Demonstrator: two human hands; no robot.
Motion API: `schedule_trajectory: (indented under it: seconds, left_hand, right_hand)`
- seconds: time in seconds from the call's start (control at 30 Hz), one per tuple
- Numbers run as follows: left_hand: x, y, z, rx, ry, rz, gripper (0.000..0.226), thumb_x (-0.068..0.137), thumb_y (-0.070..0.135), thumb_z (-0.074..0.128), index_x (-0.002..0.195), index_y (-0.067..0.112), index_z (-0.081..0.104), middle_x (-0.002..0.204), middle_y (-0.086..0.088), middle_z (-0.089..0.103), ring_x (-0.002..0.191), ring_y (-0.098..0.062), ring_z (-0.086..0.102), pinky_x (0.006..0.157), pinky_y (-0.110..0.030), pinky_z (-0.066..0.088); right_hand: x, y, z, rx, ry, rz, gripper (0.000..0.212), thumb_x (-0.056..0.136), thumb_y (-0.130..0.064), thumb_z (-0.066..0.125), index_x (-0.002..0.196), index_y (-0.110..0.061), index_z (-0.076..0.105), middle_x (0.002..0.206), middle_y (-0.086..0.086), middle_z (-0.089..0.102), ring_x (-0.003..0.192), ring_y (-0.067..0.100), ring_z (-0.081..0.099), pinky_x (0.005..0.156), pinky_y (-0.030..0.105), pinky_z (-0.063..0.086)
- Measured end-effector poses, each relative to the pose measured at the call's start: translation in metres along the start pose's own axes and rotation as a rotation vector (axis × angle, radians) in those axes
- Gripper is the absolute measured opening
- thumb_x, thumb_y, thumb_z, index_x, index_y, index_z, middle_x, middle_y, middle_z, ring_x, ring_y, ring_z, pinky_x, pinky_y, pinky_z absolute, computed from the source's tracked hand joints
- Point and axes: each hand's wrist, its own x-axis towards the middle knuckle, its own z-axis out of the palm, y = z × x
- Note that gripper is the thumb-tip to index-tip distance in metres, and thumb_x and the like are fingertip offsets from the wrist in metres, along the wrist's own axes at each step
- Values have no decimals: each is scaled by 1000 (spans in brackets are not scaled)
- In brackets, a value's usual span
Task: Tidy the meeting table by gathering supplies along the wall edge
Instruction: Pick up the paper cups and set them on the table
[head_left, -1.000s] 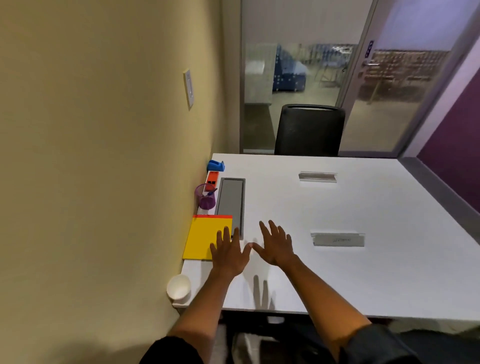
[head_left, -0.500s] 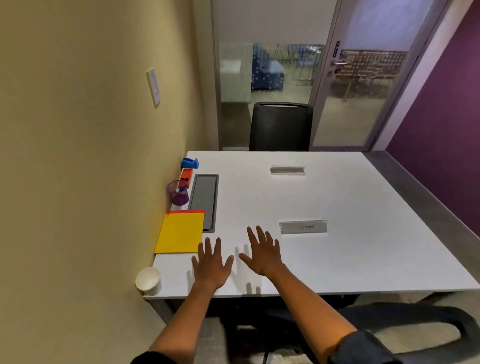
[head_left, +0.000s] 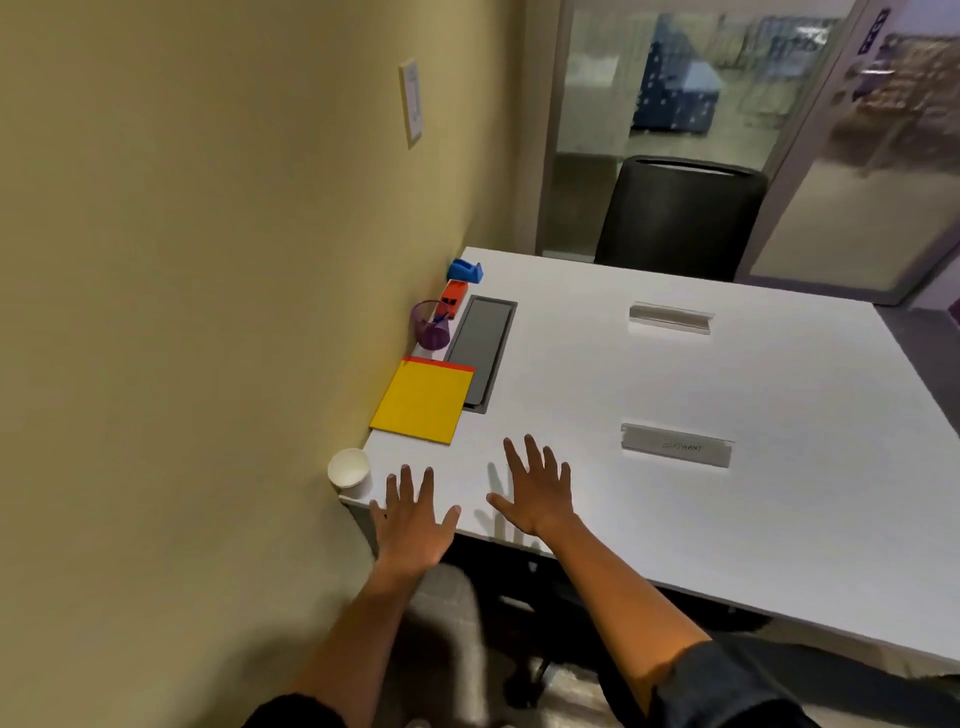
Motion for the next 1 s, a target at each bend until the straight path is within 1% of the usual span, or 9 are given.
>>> schedule_trajectory:
  seconds: [0.13,0.33,0.43,0.53,0.63,0.7,0.8,0.9,1.0]
  left_hand:
    - [-9,-31,7,35,53,-61,79,87,66,29,152,25,13,161,-10,7,148,-32,6,115,-58,21]
    - [-1,-77,16,-66,-22,-187,80,87,68,30,152,25,8,161,-9,5,147,-31,8,114,-54,19]
    - [8,-97,22,-245,-31,-254,88,85,66,37,152,21,3,160,-10,10,145,-31,18,114,-51,26]
    - [21,-115,30,-426,-62,-355,89,85,62,47,152,22,4,159,-8,17,144,-31,24,113,-47,31]
    - [33,-126,32,-482,-42,-364,82,88,53,53,150,16,15,153,-11,31,138,-31,34,109,-39,36]
    - [44,-131,30,-545,-14,-375,63,91,40,56,141,11,34,136,-12,49,124,-30,49,94,-30,41]
    - [60,-138,32,-614,29,-434,39,89,34,57,120,11,50,113,-11,63,106,-31,61,86,-33,49]
    - [72,-141,37,-728,33,-458,45,88,27,62,127,9,48,118,-8,60,113,-27,58,89,-29,44]
    - [82,-138,35,-861,76,-502,52,85,20,67,132,11,46,126,-8,57,118,-26,54,95,-31,43]
  right_hand:
    - [11,-23,17,-24,-57,-81,88,89,-66,40,151,-33,-12,161,5,-16,149,34,-4,117,55,5]
    - [34,-63,41,-32,-112,-161,92,86,-67,47,152,-32,-6,162,2,-9,149,33,1,117,53,9]
    - [47,-85,50,-17,-138,-196,92,85,-64,51,153,-30,-2,162,2,-5,148,31,5,117,51,12]
    - [66,-109,61,26,-147,-236,92,85,-60,55,153,-27,3,163,3,3,147,30,13,118,47,18]
    - [83,-129,74,86,-148,-259,93,84,-59,57,153,-24,7,162,5,9,147,27,17,118,43,21]
    - [93,-141,82,141,-152,-277,93,83,-58,58,153,-20,10,161,7,13,147,27,18,119,41,21]
    - [104,-159,89,247,-162,-271,91,83,-55,61,153,-18,16,159,7,21,144,29,24,117,41,24]
    - [114,-175,95,404,-176,-189,92,78,-54,69,151,-21,23,156,4,30,141,27,32,115,43,30]
    - [124,-186,102,490,-192,-143,89,75,-48,75,148,-23,30,152,4,38,137,27,38,112,44,34]
